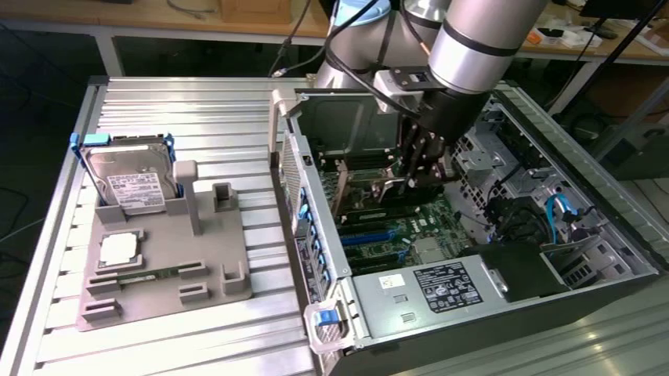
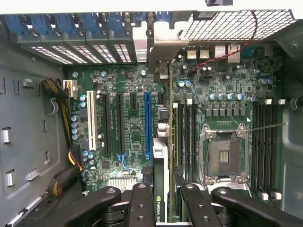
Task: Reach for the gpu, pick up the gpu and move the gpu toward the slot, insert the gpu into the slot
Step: 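Insert the gpu into the slot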
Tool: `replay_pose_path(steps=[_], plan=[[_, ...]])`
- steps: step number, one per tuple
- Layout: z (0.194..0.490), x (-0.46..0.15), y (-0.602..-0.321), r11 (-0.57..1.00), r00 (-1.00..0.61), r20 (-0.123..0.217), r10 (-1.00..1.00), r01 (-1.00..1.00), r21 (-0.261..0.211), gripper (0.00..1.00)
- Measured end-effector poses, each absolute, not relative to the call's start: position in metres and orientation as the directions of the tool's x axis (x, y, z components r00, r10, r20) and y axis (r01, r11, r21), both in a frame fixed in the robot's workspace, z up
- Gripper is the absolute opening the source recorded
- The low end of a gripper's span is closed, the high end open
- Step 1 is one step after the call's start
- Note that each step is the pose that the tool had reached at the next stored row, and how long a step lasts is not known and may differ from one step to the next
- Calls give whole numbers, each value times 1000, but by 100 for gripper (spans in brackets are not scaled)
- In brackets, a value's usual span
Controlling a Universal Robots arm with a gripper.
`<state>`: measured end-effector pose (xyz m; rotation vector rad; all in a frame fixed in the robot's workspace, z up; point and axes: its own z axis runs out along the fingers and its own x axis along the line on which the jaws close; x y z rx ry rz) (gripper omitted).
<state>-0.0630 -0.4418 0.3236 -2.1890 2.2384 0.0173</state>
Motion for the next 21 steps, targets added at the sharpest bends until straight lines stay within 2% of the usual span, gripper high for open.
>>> replay_pose_path(steps=[21], plan=[[302, -73, -449, 22, -22, -15, -1000, -1000, 0, 27]])
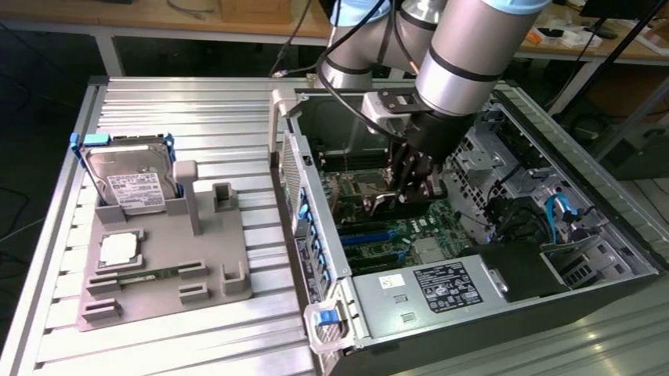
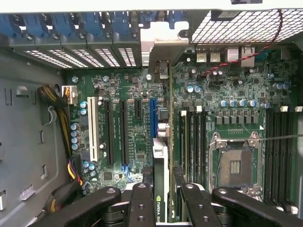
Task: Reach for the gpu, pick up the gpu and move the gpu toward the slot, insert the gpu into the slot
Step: 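Insert the gpu into the slot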
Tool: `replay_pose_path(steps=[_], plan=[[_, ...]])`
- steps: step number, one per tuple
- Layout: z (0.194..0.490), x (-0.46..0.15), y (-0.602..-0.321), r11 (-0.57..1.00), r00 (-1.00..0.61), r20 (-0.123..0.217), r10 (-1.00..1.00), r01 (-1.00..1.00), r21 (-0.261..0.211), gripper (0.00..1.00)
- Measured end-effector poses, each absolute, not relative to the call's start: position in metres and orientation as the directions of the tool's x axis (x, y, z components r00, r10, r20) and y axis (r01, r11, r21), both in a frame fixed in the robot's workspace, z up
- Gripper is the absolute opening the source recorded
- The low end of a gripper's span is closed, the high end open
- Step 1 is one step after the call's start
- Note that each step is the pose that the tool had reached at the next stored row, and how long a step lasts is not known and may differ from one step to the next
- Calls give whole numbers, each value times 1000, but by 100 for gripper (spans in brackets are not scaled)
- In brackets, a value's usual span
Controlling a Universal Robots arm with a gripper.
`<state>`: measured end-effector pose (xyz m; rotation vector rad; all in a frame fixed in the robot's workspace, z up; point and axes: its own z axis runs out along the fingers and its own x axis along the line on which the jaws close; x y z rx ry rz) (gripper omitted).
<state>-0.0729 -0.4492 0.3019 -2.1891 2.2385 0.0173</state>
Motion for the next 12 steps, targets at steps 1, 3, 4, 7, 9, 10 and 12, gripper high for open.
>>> replay_pose_path(steps=[1, 3, 4, 7, 9, 10, 12], plan=[[301, -73, -449, 22, -22, -15, -1000, -1000, 1, 27], [298, -74, -450, 22, -22, -15, -1000, -1000, 1, 27], [297, -75, -450, 22, -22, -15, -1000, -1000, 1, 27], [294, -75, -453, 22, -22, -15, -1000, -1000, 0, 27], [293, -76, -454, 22, -22, -15, -1000, -1000, 0, 27], [292, -76, -455, 22, -22, -15, -1000, -1000, 0, 27], [290, -76, -456, 22, -22, -15, -1000, -1000, 0, 27]])
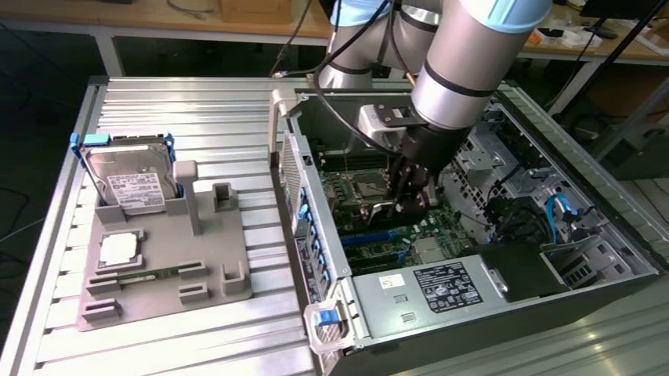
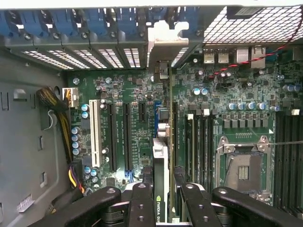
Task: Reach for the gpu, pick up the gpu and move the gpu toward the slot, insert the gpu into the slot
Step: 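Insert the gpu into the slot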
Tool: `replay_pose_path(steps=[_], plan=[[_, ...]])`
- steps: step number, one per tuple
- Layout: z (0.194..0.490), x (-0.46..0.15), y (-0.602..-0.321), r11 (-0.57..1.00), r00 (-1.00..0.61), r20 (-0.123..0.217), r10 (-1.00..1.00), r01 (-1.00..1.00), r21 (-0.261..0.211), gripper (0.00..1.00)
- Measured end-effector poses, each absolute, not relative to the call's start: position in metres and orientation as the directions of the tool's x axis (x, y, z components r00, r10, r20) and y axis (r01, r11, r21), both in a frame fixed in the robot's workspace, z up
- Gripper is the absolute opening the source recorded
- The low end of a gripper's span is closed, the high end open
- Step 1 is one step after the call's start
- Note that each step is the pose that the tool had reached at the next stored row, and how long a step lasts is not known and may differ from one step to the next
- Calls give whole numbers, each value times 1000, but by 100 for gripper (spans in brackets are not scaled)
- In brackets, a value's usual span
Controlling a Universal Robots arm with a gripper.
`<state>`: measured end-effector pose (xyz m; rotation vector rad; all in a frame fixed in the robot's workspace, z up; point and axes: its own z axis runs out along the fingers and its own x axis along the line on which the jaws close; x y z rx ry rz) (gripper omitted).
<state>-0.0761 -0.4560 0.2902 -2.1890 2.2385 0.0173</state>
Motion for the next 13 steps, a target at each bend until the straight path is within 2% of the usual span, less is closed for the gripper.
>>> replay_pose_path(steps=[13], plan=[[282, -87, -456, 22, -22, -15, -1000, -1000, 1, 27]])
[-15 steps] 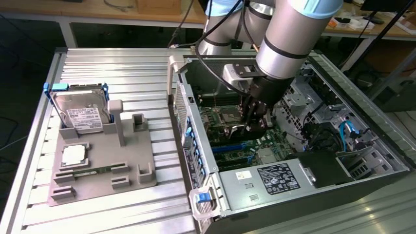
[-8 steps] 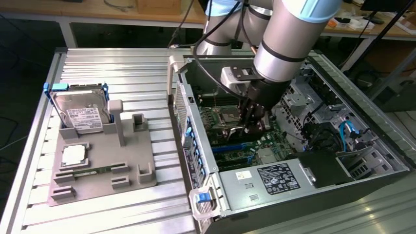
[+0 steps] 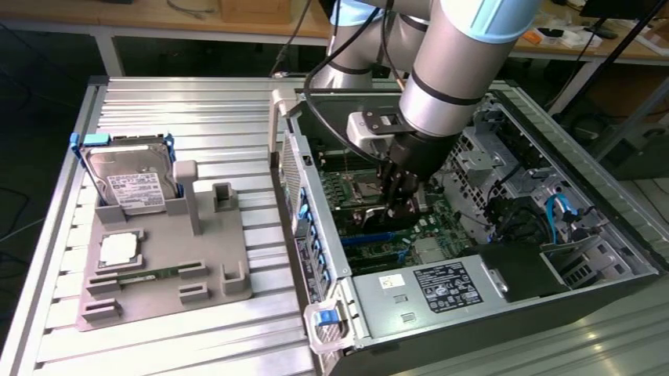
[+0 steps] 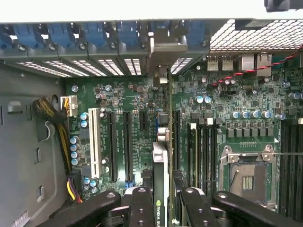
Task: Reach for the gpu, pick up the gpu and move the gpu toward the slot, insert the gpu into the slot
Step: 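Insert the gpu into the slot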
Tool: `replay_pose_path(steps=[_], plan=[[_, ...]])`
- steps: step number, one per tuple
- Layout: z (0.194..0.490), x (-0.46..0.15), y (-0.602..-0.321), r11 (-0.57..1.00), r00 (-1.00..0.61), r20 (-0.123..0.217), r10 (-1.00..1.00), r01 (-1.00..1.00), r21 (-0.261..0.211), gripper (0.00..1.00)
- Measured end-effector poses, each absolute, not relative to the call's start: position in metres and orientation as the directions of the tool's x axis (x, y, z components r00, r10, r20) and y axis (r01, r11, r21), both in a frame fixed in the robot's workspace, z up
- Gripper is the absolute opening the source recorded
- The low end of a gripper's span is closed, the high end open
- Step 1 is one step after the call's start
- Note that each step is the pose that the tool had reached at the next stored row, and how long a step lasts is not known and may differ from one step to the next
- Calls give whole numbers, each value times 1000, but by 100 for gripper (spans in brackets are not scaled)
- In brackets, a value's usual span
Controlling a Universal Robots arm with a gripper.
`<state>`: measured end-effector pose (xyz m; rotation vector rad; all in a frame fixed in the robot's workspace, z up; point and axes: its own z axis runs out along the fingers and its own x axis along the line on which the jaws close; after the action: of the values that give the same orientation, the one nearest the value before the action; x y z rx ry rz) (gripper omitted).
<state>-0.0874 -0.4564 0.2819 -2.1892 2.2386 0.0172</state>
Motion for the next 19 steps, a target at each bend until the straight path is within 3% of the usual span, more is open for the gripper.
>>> replay_pose_path(steps=[19], plan=[[281, -94, -457, 22, -22, -16, -1000, -1000, 0, 27]])
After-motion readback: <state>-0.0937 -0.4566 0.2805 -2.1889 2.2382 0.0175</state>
